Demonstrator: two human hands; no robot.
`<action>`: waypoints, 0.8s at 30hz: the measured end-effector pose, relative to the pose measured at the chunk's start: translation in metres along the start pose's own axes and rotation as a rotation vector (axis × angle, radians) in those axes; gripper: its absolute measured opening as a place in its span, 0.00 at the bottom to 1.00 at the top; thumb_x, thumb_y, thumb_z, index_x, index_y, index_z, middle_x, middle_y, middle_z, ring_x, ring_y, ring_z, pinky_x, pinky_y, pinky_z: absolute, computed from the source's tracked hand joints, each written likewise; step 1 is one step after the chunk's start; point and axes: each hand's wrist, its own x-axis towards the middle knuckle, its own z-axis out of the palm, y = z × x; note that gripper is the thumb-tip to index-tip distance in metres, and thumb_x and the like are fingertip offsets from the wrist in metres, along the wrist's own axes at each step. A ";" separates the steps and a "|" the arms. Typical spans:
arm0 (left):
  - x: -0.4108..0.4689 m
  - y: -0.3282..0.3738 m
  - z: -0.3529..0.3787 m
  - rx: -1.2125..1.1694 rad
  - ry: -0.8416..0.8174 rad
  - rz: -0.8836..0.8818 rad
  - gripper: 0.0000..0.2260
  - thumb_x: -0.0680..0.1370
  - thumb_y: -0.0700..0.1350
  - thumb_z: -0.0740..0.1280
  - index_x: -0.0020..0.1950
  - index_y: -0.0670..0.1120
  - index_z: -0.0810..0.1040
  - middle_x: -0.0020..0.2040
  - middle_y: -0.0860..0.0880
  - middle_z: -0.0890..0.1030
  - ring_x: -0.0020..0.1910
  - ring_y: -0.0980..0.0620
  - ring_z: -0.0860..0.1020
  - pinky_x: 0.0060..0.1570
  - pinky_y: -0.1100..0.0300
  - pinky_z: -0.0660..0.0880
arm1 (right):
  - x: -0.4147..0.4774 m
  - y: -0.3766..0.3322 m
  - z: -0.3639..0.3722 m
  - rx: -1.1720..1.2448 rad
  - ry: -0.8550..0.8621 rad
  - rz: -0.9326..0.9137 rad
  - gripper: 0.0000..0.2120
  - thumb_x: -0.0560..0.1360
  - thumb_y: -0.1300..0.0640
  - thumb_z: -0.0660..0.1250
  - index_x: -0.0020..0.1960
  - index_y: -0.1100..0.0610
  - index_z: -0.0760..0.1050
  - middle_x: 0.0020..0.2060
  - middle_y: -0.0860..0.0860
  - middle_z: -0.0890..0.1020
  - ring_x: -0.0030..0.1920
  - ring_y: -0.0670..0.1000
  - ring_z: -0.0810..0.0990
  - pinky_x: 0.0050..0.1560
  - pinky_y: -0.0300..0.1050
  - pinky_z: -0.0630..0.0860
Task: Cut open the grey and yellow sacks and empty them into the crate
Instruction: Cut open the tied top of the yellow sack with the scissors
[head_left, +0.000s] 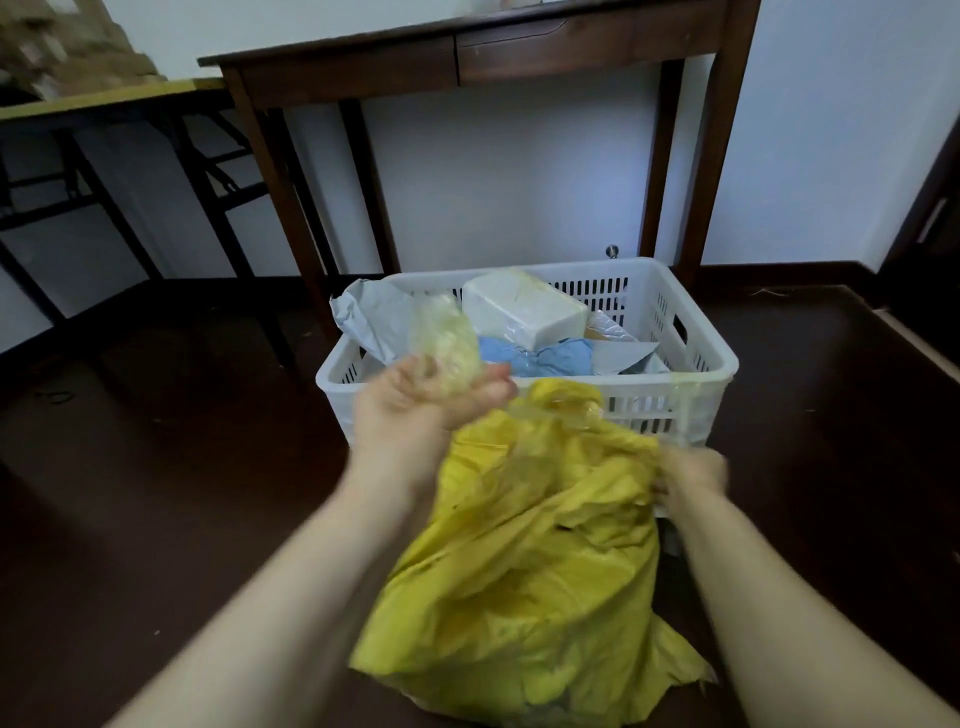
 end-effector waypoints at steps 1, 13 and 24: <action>0.003 0.013 -0.011 0.052 0.017 0.050 0.17 0.61 0.31 0.76 0.47 0.35 0.77 0.42 0.43 0.85 0.42 0.47 0.84 0.40 0.58 0.81 | 0.007 0.004 -0.012 0.001 0.052 0.023 0.11 0.68 0.58 0.74 0.44 0.64 0.77 0.30 0.55 0.77 0.28 0.53 0.75 0.25 0.43 0.75; 0.031 0.028 -0.028 0.000 0.162 -0.245 0.08 0.78 0.45 0.59 0.47 0.42 0.73 0.37 0.46 0.71 0.33 0.53 0.69 0.39 0.61 0.70 | -0.063 -0.082 0.005 -0.599 -0.109 -0.708 0.07 0.74 0.48 0.67 0.41 0.50 0.77 0.32 0.46 0.75 0.39 0.52 0.75 0.38 0.46 0.70; 0.030 0.016 -0.038 0.790 0.190 0.274 0.11 0.73 0.33 0.70 0.53 0.43 0.83 0.51 0.53 0.77 0.52 0.56 0.77 0.54 0.64 0.73 | -0.090 -0.063 0.047 -0.524 -0.557 -0.547 0.08 0.65 0.56 0.78 0.34 0.51 0.79 0.38 0.49 0.83 0.46 0.54 0.82 0.54 0.55 0.77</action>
